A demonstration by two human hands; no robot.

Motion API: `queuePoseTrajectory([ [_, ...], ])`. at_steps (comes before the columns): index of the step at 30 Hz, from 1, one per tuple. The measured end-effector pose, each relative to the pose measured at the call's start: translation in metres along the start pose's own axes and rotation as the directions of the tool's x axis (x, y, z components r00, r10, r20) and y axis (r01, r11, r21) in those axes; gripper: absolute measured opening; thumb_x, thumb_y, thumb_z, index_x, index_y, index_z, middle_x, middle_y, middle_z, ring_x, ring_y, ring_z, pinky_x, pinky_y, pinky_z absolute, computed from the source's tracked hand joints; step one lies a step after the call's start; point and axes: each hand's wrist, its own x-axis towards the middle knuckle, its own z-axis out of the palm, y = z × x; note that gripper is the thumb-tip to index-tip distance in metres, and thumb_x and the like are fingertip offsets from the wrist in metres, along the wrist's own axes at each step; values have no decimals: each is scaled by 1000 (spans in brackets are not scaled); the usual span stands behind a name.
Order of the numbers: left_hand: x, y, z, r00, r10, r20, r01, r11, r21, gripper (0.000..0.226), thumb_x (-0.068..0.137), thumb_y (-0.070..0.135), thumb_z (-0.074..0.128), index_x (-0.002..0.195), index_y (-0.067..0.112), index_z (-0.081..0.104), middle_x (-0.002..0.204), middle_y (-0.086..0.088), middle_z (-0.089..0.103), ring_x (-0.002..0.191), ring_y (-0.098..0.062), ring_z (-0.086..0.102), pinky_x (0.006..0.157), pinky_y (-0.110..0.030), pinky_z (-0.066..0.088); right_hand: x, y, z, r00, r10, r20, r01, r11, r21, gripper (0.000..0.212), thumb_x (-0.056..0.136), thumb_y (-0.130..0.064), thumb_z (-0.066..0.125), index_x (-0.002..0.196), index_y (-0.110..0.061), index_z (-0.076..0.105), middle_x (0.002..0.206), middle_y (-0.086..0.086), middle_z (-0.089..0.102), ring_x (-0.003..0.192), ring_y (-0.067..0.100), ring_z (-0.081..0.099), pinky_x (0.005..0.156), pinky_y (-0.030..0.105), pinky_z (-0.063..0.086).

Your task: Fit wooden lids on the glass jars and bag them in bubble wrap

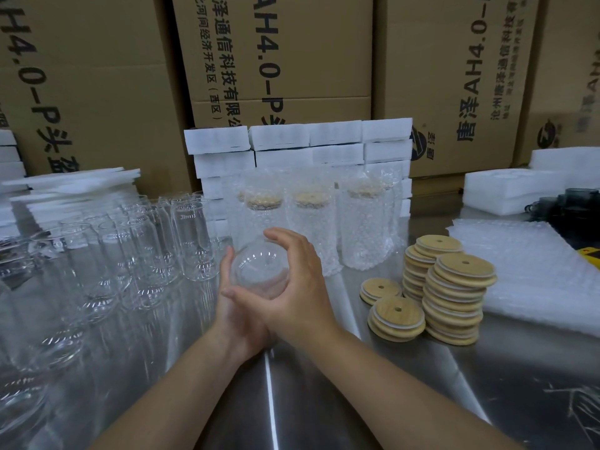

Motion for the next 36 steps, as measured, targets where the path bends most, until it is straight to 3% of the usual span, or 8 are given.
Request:
queuePoseTrajectory([
  [2,-4,4,-9,978,-173,-112,182,981,66,73,87,65,47,124,5,65,130,-8,62,126,-15,55,102,-31,44,1,0,-1,999,33,-13,-32,997,64,76,57,-40,87,122,-20,52,120,-15,52,117,-8,44,101,12,32],
  [4,-11,0,-21,942,-180,-284,198,979,37,63,65,59,78,103,9,76,112,-6,71,107,-18,68,81,-34,57,2,1,-4,996,87,7,-88,990,112,74,58,-37,88,121,-22,53,118,-17,53,114,-16,42,96,1,28],
  [8,-8,5,-26,876,-295,-381,349,934,81,65,76,75,47,101,24,78,117,1,70,108,-15,67,92,-37,55,4,0,-7,982,187,24,-188,969,158,66,61,-36,88,117,-27,54,115,-23,53,111,-21,42,91,-2,27],
  [12,-6,9,-29,825,-374,-424,450,888,93,79,73,86,39,103,24,78,121,-3,68,108,-21,65,110,-41,33,6,-1,-10,968,250,35,-252,948,193,57,64,-37,87,110,-33,53,112,-26,54,111,-18,44,91,0,29],
  [19,-4,7,-30,810,-384,-442,472,875,104,89,70,91,32,96,21,79,108,-8,72,96,-20,70,86,-34,53,8,1,-11,949,316,18,-309,915,258,52,64,-42,85,106,-29,57,107,-20,60,107,-12,51,92,10,39],
  [24,-2,7,-28,789,-406,-461,498,862,93,91,72,91,28,93,19,80,100,-8,74,88,-18,71,73,-31,57,9,3,-10,938,346,22,-336,890,308,46,68,-48,80,105,-30,58,106,-20,62,105,-13,53,86,4,37],
  [30,-3,8,-29,763,-425,-487,532,841,98,98,65,93,34,96,12,79,106,-11,70,95,-21,68,84,-34,52,9,5,-10,944,328,19,-317,895,314,35,79,-44,73,106,-27,59,108,-18,63,108,-11,53,92,13,40],
  [36,-3,7,-27,769,-416,-485,534,836,129,96,64,92,31,97,15,79,110,-10,70,96,-20,68,88,-33,51,11,6,-10,948,317,6,-303,901,311,27,85,-40,68,105,-24,61,106,-17,64,105,-10,54,89,7,38],
])
